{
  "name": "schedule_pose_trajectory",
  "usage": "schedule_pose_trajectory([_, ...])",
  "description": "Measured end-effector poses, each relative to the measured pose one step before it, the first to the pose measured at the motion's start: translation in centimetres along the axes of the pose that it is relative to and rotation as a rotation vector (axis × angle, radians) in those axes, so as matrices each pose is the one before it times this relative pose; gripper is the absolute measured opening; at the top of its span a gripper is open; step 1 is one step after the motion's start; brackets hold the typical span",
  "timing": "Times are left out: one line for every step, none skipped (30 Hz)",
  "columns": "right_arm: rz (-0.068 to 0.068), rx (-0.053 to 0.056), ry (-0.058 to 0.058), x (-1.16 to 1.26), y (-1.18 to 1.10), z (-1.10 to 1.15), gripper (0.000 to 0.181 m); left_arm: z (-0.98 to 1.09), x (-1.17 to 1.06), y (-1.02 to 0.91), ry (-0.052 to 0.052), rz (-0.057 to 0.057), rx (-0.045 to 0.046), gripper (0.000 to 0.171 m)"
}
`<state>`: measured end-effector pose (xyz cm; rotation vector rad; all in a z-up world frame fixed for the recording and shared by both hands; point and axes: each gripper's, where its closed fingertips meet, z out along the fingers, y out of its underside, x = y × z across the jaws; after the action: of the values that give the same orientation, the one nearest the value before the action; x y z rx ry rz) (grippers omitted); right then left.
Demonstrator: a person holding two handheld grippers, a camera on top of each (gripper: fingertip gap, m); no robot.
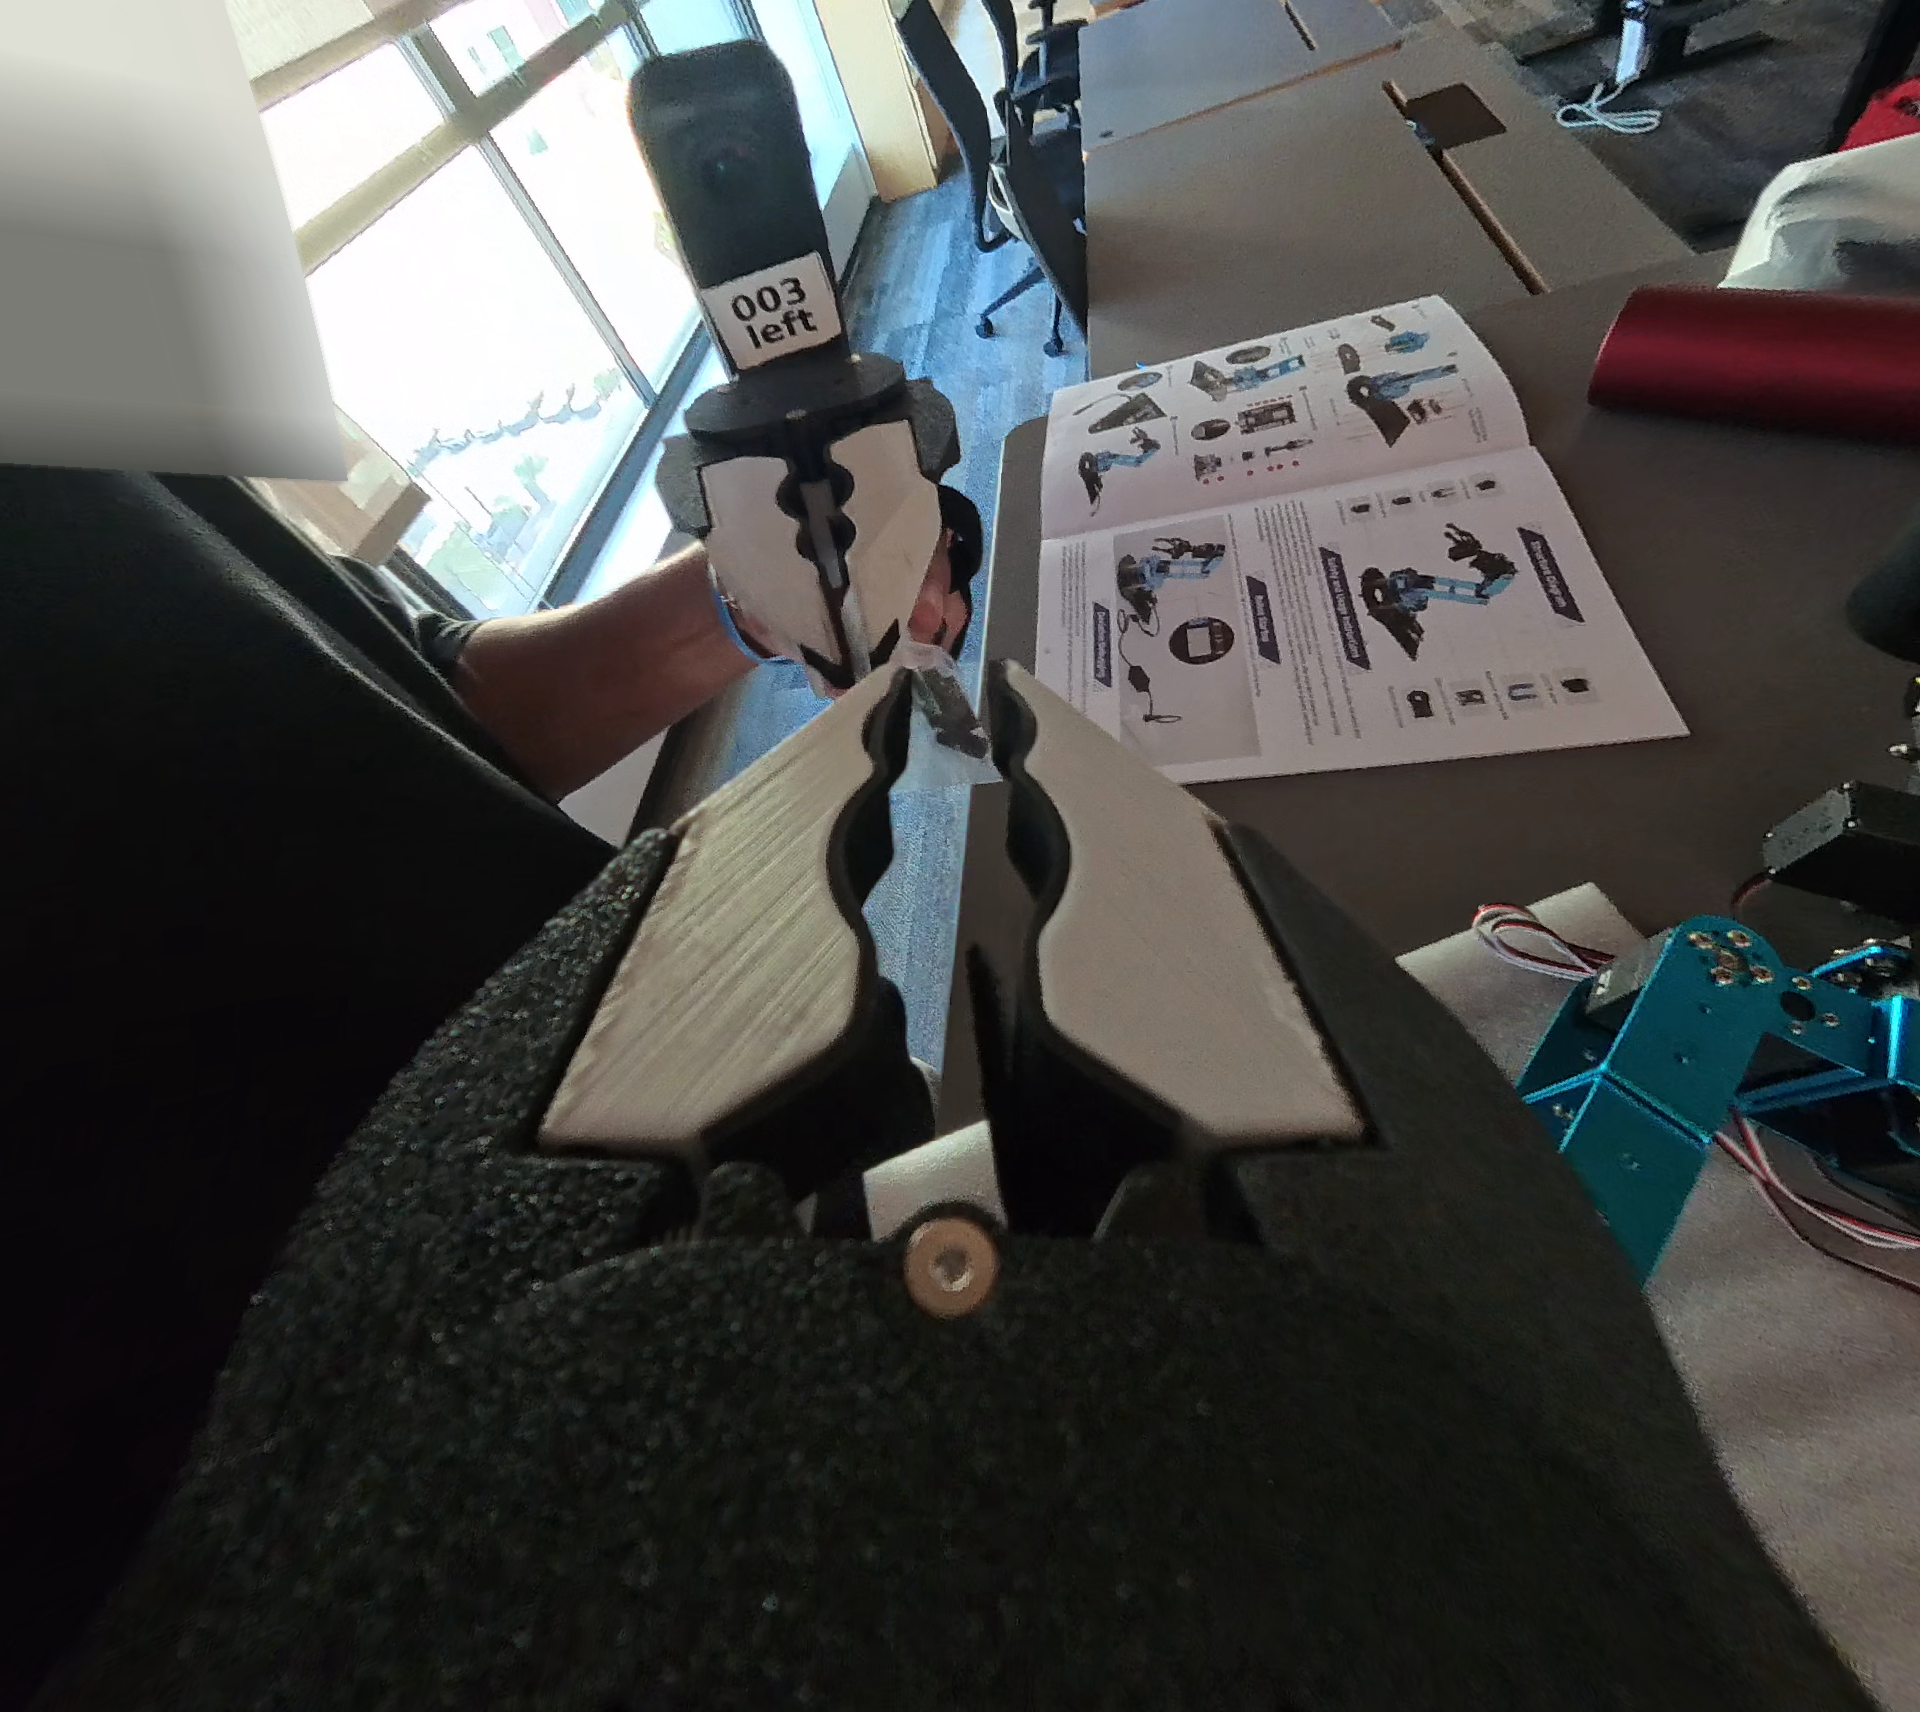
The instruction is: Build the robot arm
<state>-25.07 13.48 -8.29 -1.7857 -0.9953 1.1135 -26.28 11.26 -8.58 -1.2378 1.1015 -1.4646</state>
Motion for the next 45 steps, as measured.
schedule_pose_trajectory([0.0049, -0.0006, -0.0137, -0.196, 0.048, -0.159, 0.015, 0.012, 0.062, -0.064, 0.0033, 0.0003, 0.00260, 0.000])
schedule_pose_trajectory([0.0054, -0.0131, -0.0343, -0.554, 0.278, -0.050, 0.015, 0.030, 0.083, -0.047, 0.0043, 0.0000, 0.00233, 0.000])
schedule_pose_trajectory([0.0069, -0.0267, -0.0485, -0.843, 0.495, 0.083, 0.017, 0.061, 0.074, -0.063, 0.0046, -0.0011, 0.00267, 0.000])
schedule_pose_trajectory([-0.0015, -0.0284, -0.0154, -0.421, 0.525, 0.157, 0.018, 0.080, 0.121, -0.065, 0.0066, -0.0014, 0.00384, 0.000])
schedule_pose_trajectory([-0.0135, -0.0236, 0.0175, 0.027, 0.488, 0.198, 0.018, 0.107, 0.126, -0.083, 0.0067, -0.0022, 0.00463, 0.000])
schedule_pose_trajectory([-0.0154, -0.0207, 0.0172, -0.014, 0.426, 0.162, 0.014, 0.151, 0.112, -0.053, 0.0058, -0.0034, 0.00425, 0.000])
schedule_pose_trajectory([-0.0159, -0.0004, 0.0074, -0.227, 0.131, 0.050, 0.004, 0.175, 0.050, -0.037, 0.0036, -0.0045, 0.00428, 0.000])
schedule_pose_trajectory([-0.0078, 0.0264, 0.0080, -0.255, -0.228, -0.082, 0.001, 0.192, -0.014, -0.062, 0.0002, -0.0072, 0.00775, 0.000])
schedule_pose_trajectory([0.0096, 0.0282, 0.0186, -0.036, -0.218, -0.146, 0.001, 0.167, -0.049, -0.150, -0.0002, -0.0125, 0.01447, 0.000])
schedule_pose_trajectory([0.0136, 0.0282, 0.0333, 0.236, -0.128, -0.249, 0.000, 0.203, -0.126, -0.111, -0.0065, -0.0156, 0.01282, 0.000])
schedule_pose_trajectory([0.0173, 0.0219, 0.0415, 0.378, 0.015, -0.300, 0.000, 0.284, -0.334, 0.094, -0.0247, -0.0114, -0.00118, 0.000])
schedule_pose_trajectory([0.0285, 0.0184, 0.0422, 0.425, 0.109, -0.343, 0.000, 0.366, -0.499, 0.274, -0.0456, -0.0002, -0.01226, 0.002])
schedule_pose_trajectory([0.0388, 0.0261, 0.0398, 0.417, 0.021, -0.381, 0.000, 0.400, -0.456, 0.311, -0.0545, 0.0120, -0.01434, 0.007])
schedule_pose_trajectory([0.0424, 0.0277, 0.0489, 0.559, 0.041, -0.391, 0.000, 0.421, -0.336, 0.393, -0.0560, 0.0215, -0.01898, 0.019])
schedule_pose_trajectory([0.0411, 0.0262, 0.0636, 0.748, 0.119, -0.385, 0.000, 0.480, -0.360, 0.604, -0.0685, 0.0351, -0.03410, 0.032])
schedule_pose_trajectory([0.0325, 0.0262, 0.0539, 0.572, 0.157, -0.343, 0.000, 0.503, -0.475, 0.741, -0.0871, 0.0553, -0.04370, 0.045])
schedule_pose_trajectory([0.0295, 0.0237, 0.0434, 0.380, 0.210, -0.292, 0.000, 0.545, -0.257, 0.803, -0.0844, 0.0776, -0.04736, 0.052])
schedule_pose_trajectory([0.0384, 0.0237, 0.0404, 0.381, 0.199, -0.262, 0.000, 0.574, 0.225, 0.718, -0.0637, 0.0960, -0.04637, 0.060])
schedule_pose_trajectory([0.0453, 0.0205, 0.0158, 0.079, 0.215, -0.162, 0.000, 0.551, 0.307, 0.373, -0.0636, 0.0930, -0.03075, 0.064])
schedule_pose_trajectory([0.0478, 0.0159, 0.0011, -0.094, 0.236, -0.097, 0.000, 0.481, 0.400, 0.040, -0.0535, 0.0734, -0.01189, 0.064])
schedule_pose_trajectory([0.0431, 0.0144, 0.0099, 0.071, 0.224, -0.054, 0.000, 0.394, 0.641, -0.207, -0.0253, 0.0454, 0.00321, 0.064])
schedule_pose_trajectory([0.0203, 0.0112, -0.0013, -0.066, 0.217, -0.057, 0.000, 0.333, 0.281, -0.248, -0.0304, 0.0134, 0.00590, 0.063])
schedule_pose_trajectory([0.0037, -0.0020, 0.0020, -0.012, 0.305, -0.075, 0.000, 0.300, -0.017, -0.142, -0.0313, -0.0122, 0.00090, 0.058])
schedule_pose_trajectory([-0.0029, -0.0115, 0.0117, 0.141, 0.369, -0.097, 0.000, 0.254, 0.301, -0.100, 0.0029, -0.0173, -0.00054, 0.058])
schedule_pose_trajectory([-0.0062, -0.0062, 0.0146, 0.156, 0.224, -0.162, 0.000, 0.189, 0.160, -0.059, 0.0005, -0.0096, -0.00161, 0.060])
schedule_pose_trajectory([-0.0056, 0.0026, 0.0083, 0.049, 0.051, -0.211, 0.000, 0.111, -0.225, -0.087, -0.0199, 0.0000, 0.00126, 0.053])
schedule_pose_trajectory([0.0013, 0.0034, 0.0036, 0.006, -0.020, -0.208, 0.000, 0.064, -0.068, -0.087, -0.0050, 0.0079, 0.00245, 0.046])
schedule_pose_trajectory([0.0043, 0.0058, -0.0002, -0.034, -0.061, -0.161, 0.000, 0.066, 0.061, -0.039, 0.0057, 0.0064, -0.00140, 0.042])
schedule_pose_trajectory([0.0045, 0.0036, -0.0032, -0.057, -0.019, -0.105, 0.000, 0.024, 0.069, -0.061, 0.0068, -0.0028, 0.00138, 0.042])
schedule_pose_trajectory([0.0031, -0.0006, -0.0020, -0.027, 0.065, -0.068, 0.000, 0.007, 0.195, -0.037, 0.0136, -0.0067, 0.00273, 0.041])
schedule_pose_trajectory([-0.0009, -0.0049, -0.0030, -0.020, 0.098, -0.083, 0.000, 0.005, 0.200, 0.032, 0.0143, -0.0059, 0.00302, 0.040])
schedule_pose_trajectory([-0.0070, -0.0052, -0.0081, -0.081, 0.106, -0.103, 0.000, -0.016, 0.222, 0.011, 0.0168, -0.0042, 0.00718, 0.038])
schedule_pose_trajectory([-0.0060, -0.0056, -0.0092, -0.061, 0.119, -0.137, 0.000, -0.028, 0.221, -0.009, 0.0180, -0.0028, 0.00737, 0.037])
schedule_pose_trajectory([0.0085, -0.0026, -0.0151, -0.089, 0.103, -0.135, 0.000, -0.031, 0.225, 0.000, 0.0160, 0.0012, 0.00643, 0.036])
schedule_pose_trajectory([0.0182, 0.0048, -0.0241, -0.165, 0.036, -0.159, 0.003, -0.014, 0.160, -0.005, 0.0094, 0.0051, 0.00729, 0.035])
schedule_pose_trajectory([0.0235, 0.0108, -0.0330, -0.247, -0.011, -0.142, 0.007, -0.008, 0.194, -0.001, 0.0096, 0.0079, 0.00670, 0.030])
schedule_pose_trajectory([0.0287, 0.0093, -0.0322, -0.149, 0.040, -0.160, 0.009, 0.017, 0.305, -0.003, 0.0146, 0.0071, 0.00748, 0.025])
schedule_pose_trajectory([0.0304, 0.0124, -0.0316, -0.078, -0.005, -0.197, 0.010, 0.033, 0.240, -0.019, 0.0093, 0.0033, 0.00727, 0.022])
schedule_pose_trajectory([0.0282, 0.0128, -0.0283, 0.006, -0.001, -0.206, 0.010, 0.069, 0.208, 0.000, 0.0064, 0.0019, 0.00476, 0.021])
schedule_pose_trajectory([0.0276, 0.0103, -0.0279, 0.010, 0.020, -0.197, 0.010, 0.093, 0.250, 0.036, 0.0104, 0.0018, 0.00131, 0.018])
schedule_pose_trajectory([0.0236, 0.0140, -0.0295, -0.044, -0.044, -0.235, 0.010, 0.086, 0.229, 0.027, 0.0101, 0.0000, 0.00184, 0.015])
schedule_pose_trajectory([0.0222, 0.0169, -0.0246, 0.002, -0.112, -0.275, 0.010, 0.084, 0.127, 0.027, 0.0062, -0.0013, 0.00143, 0.014])
schedule_pose_trajectory([0.0216, 0.0140, -0.0227, 0.019, -0.097, -0.273, 0.010, 0.097, 0.112, 0.076, 0.0072, -0.0013, -0.00267, 0.014])
schedule_pose_trajectory([0.0182, 0.0085, -0.0204, 0.028, -0.008, -0.232, 0.010, 0.104, 0.055, 0.091, 0.0051, -0.0013, -0.00332, 0.015])
schedule_pose_trajectory([0.0133, 0.0021, -0.0124, 0.100, 0.079, -0.162, 0.009, 0.068, 0.043, 0.057, 0.0038, -0.0008, -0.00150, 0.015])
